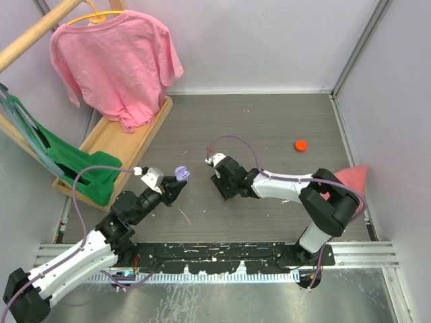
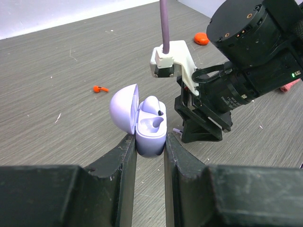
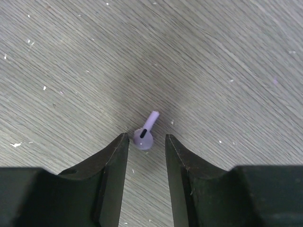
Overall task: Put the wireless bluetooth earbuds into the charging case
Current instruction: Move the earbud to the center of the board, then pick up the earbud from the center of the board.
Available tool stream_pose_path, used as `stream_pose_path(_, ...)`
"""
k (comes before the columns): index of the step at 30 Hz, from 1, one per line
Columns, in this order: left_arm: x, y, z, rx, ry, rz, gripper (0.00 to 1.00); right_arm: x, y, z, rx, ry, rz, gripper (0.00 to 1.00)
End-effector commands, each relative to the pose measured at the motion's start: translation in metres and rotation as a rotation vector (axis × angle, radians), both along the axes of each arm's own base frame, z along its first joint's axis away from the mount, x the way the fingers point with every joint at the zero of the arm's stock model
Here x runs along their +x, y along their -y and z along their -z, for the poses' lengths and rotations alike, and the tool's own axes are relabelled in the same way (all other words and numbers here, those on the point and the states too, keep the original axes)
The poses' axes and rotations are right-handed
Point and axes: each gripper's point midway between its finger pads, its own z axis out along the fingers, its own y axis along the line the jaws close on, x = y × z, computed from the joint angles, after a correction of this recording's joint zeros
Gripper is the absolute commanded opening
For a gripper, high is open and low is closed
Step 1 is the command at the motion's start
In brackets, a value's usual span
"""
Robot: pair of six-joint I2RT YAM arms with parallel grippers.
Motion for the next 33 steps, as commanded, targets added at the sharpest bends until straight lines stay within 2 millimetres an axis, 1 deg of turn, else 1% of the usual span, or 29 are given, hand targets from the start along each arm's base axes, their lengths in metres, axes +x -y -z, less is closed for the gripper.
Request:
stream_pose_path(1,-0.001,0.0,-0.014,-0.034,0.041,0.006,0.0,0.009,0.008,-0.02,0.0,0.075,0.044,0.43)
stream_pose_path(4,-0.001,0.0,-0.014,-0.033,0.039,0.007,0.0,0.01,0.012,-0.017,-0.023,0.086,0.05,0.44)
stream_pose_path(9,-0.001,0.001,-0.014,-0.032,0.04,0.008,0.0,0.012,0.014,-0.012,-0.04,0.079,0.058,0.44)
stream_pose_path(19,-0.001,0.001,-0.014,-0.033,0.042,0.01,0.0,0.031,0.037,-0.025,-0.127,0.168,0.158,0.46)
stream_pose_path(22,-0.001,0.001,-0.014,-0.033,0.042,0.01,0.0,0.039,0.034,-0.027,-0.111,0.174,0.176,0.46)
stream_pose_path(26,-0.001,0.001,-0.014,-0.032,0.041,0.01,0.0,0.043,0.025,-0.033,-0.077,0.169,0.193,0.46)
stream_pose_path(31,-0.002,0.001,-0.015,-0.032,0.041,0.015,0.01,0.041,0.027,-0.049,-0.046,0.178,0.213,0.47)
stream_pose_path(33,-0.002,0.001,-0.015,-0.032,0.042,0.017,0.0,0.038,0.024,-0.054,-0.03,0.169,0.196,0.48)
